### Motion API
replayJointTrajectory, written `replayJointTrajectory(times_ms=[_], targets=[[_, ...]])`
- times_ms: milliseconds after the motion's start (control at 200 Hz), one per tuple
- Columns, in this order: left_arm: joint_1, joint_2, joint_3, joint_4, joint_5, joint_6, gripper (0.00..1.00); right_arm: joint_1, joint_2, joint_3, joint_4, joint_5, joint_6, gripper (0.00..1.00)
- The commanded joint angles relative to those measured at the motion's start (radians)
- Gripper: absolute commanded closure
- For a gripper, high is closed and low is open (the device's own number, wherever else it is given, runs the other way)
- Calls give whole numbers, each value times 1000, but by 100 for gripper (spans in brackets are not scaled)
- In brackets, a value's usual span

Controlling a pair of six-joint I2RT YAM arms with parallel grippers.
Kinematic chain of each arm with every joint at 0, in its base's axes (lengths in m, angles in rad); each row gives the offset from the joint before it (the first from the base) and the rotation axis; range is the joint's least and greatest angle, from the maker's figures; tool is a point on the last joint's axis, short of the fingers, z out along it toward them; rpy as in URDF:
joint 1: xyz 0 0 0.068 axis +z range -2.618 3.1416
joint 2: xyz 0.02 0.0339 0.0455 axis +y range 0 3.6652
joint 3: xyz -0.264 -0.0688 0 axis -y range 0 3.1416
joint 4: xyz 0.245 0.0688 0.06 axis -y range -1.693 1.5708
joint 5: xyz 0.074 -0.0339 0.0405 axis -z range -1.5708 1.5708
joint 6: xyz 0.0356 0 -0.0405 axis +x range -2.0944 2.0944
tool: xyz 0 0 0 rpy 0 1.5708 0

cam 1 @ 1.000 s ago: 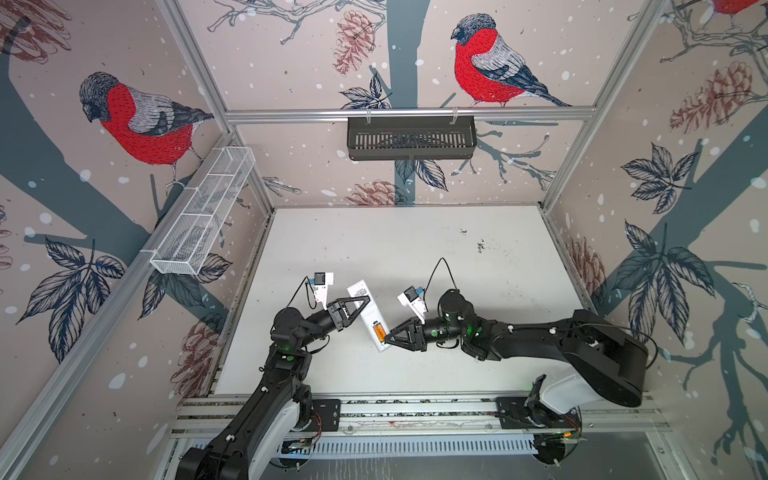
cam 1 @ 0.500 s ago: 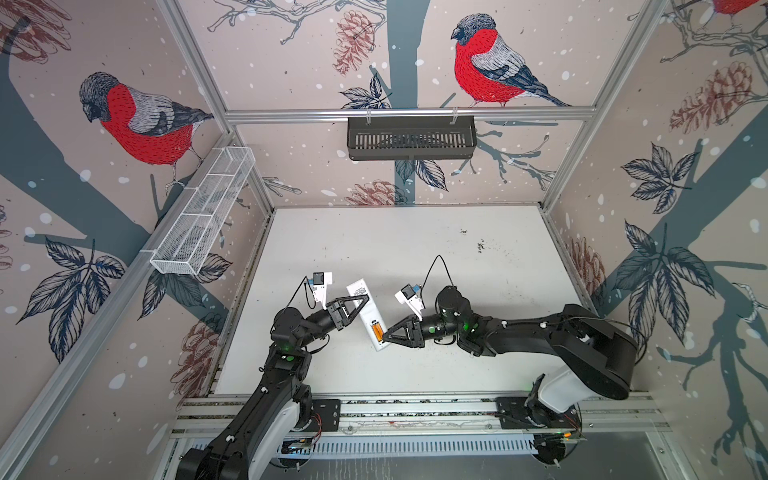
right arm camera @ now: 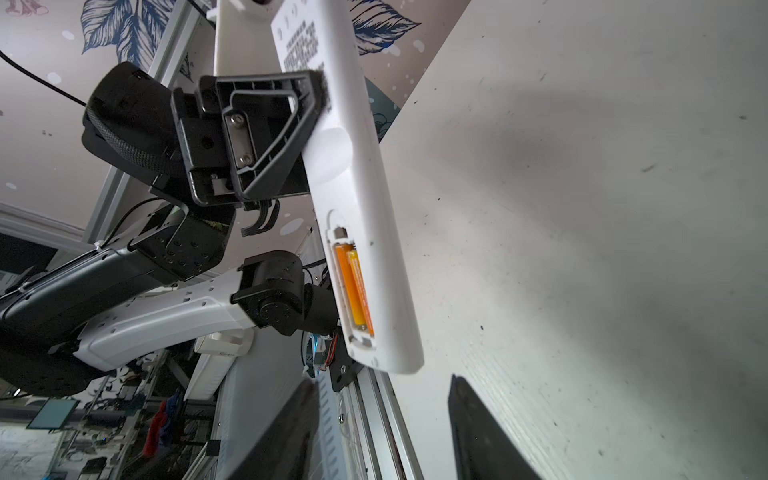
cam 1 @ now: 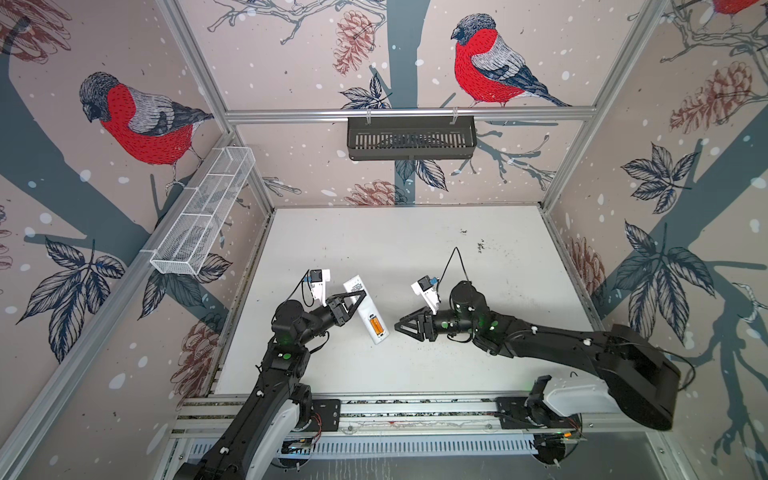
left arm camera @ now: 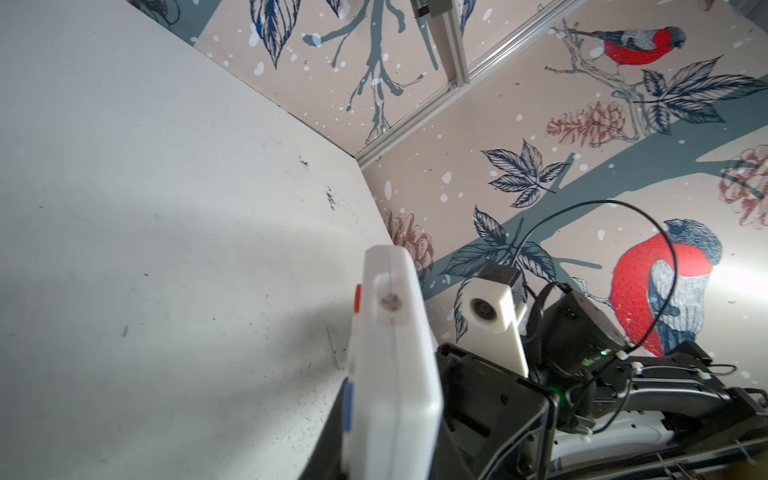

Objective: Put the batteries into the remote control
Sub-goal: 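Lift the right gripper away and move it over the white battery cover, then lower the right gripper and close it on the white battery cover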

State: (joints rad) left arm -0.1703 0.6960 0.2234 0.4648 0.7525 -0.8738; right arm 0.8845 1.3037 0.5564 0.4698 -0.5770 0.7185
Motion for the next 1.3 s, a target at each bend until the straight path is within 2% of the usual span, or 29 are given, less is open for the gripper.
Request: replayJointTrajectory(times_ms=[0, 205, 295, 385, 470, 635, 851, 1101, 1296], targets=[[1, 20, 28, -92, -40, 93, 100, -38, -81, -15, -196, 147, -59, 44], [-8, 29, 42, -193, -121, 148, 100, -137, -202, 2, -545, 504, -66, 39], [-21, 31, 55, -239, -167, 172, 100, -192, -233, 1, -647, 614, -59, 37], [-39, 42, 63, -267, -199, 187, 100, -238, -242, -9, -686, 671, -67, 37], [-64, 45, 67, -284, -229, 193, 100, -276, -224, -9, -703, 684, -74, 37], [-95, 37, 67, -299, -259, 205, 100, -312, -111, 13, -694, 614, -97, 38], [-99, 31, 67, -298, -257, 202, 100, -245, 54, 65, -650, 615, -78, 38], [-101, 23, 60, -290, -250, 198, 100, -165, 189, 139, -660, 678, -57, 39], [-101, 14, 58, -290, -250, 197, 100, -142, 250, 177, -665, 717, -50, 45]])
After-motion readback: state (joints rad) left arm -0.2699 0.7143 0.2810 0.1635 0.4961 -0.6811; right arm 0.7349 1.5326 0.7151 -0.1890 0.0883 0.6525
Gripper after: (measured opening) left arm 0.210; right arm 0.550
